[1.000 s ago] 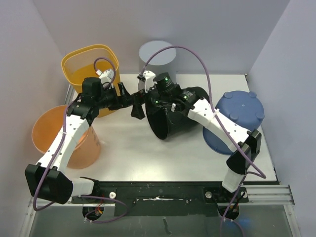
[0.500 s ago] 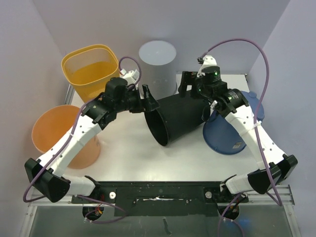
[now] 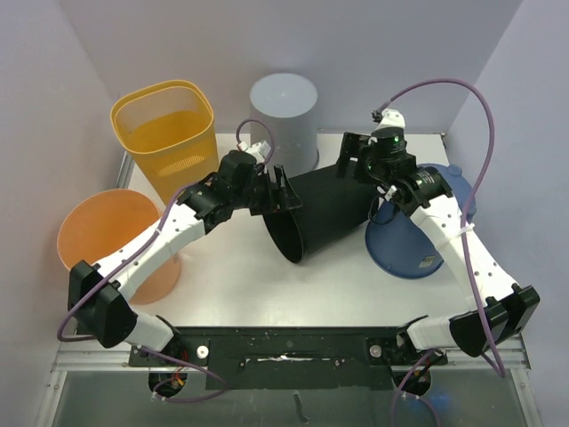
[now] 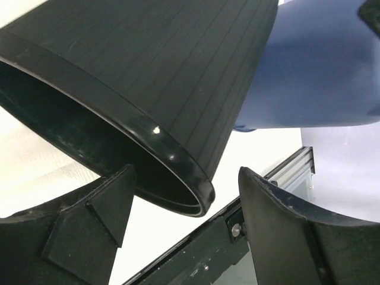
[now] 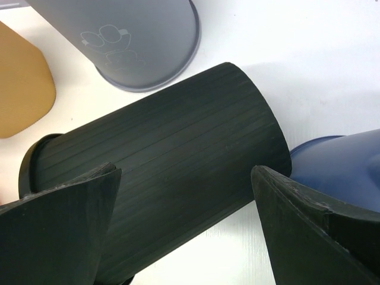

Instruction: Turn the large container upside down

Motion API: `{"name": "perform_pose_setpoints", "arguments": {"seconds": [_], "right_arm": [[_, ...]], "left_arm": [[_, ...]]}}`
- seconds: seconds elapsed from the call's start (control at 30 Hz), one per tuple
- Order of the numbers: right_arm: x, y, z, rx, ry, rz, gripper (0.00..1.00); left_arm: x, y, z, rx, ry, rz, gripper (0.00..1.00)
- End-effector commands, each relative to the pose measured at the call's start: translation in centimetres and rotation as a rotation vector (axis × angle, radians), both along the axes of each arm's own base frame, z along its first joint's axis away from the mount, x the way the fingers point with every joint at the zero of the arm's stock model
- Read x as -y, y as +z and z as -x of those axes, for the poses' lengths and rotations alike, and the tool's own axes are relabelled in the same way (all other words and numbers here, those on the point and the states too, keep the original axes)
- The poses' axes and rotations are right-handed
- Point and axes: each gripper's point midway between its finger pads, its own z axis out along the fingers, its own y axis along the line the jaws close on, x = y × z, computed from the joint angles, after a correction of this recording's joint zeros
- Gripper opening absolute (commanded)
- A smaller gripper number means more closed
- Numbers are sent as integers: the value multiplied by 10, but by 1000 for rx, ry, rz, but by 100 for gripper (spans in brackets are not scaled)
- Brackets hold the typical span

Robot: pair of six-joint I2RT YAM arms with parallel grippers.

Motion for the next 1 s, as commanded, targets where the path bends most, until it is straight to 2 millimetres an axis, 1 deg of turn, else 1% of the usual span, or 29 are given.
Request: {"name": "perform_pose_setpoints", "arguments": {"seconds": [0.0,0.03,0.13,0.23,0.27,0.33,0.37,0.43,0.5,0.6,0.73,0.87,0.97], "right_arm": [[6,22,-3,81,-31,-37,98],[7,20,-4,73,-31,-33,98],[11,10,-8,27,-20,-17,98],[16,-1,-15,-25,4,-13,98],[18,-3,-18,-37,12,-16,98],[18,-5,-22,-48,34,-31,98],[18,-6,-24,-51,48,-45,98],[19,-9,-28,-54,66,-71,98],[20,-18,-34,-82,78,-100,98],[15,-31,-40,-127,113,-161,98],[2,-45,-45,-156,173,-240,98],[-9,-58,-49,-185,215,-274,98],[-14,-67,-55,-201,228,-288,98]], "left_arm": [[11,3,-8,29,-8,83,66],[11,3,-9,34,-6,102,62],[5,7,-14,46,9,147,43],[-11,8,-20,53,42,166,22],[-17,9,-21,54,49,173,14],[-28,6,-21,45,54,180,2],[-34,5,-20,42,54,187,0],[-44,4,-17,39,43,201,0],[-54,2,-14,32,39,213,0],[-66,-1,-13,27,47,214,0],[-72,-7,-10,14,47,188,0],[-73,-13,-7,1,34,174,0],[-76,-17,-6,-2,32,160,0]]}}
